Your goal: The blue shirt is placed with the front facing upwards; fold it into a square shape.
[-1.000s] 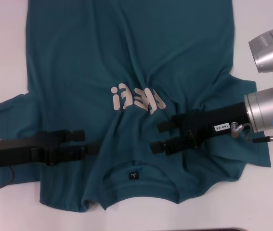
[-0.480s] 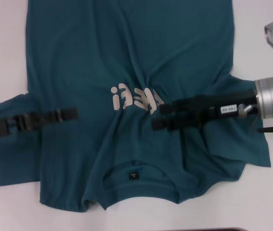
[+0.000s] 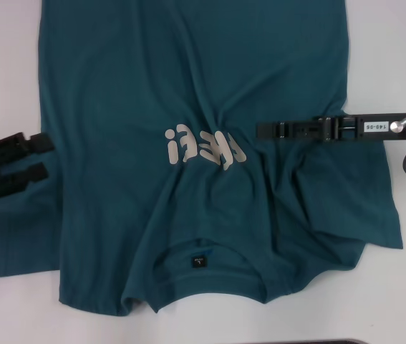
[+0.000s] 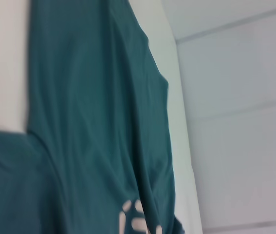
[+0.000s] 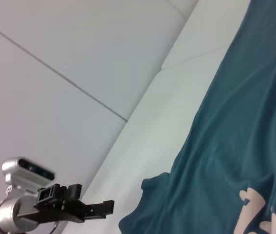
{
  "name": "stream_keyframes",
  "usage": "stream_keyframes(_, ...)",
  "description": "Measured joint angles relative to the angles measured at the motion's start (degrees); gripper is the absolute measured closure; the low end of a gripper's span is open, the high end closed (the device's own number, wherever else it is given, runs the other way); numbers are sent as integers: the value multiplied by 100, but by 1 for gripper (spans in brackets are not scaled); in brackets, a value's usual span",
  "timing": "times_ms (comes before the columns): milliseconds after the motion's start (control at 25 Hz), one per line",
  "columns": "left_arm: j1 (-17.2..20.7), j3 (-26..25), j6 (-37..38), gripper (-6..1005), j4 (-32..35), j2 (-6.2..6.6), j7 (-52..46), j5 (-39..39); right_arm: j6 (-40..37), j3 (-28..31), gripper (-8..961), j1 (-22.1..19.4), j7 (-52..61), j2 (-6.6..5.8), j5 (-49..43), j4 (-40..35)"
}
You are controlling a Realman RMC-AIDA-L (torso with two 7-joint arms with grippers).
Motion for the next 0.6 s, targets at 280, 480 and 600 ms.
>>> stream_keyframes(280,264,-585,-87,158,0,101,-107,28,-39,213,56,-123,34,-39,4,-1)
stream_keyframes(480,346,-602,-383,158,0,181,-100,466,-48,319,56,-157,45,-69,5,0)
stream_keyframes(600,342,-601,-515,158,0,193,-116,802,-52,333,56,-167,100,-75,6,2)
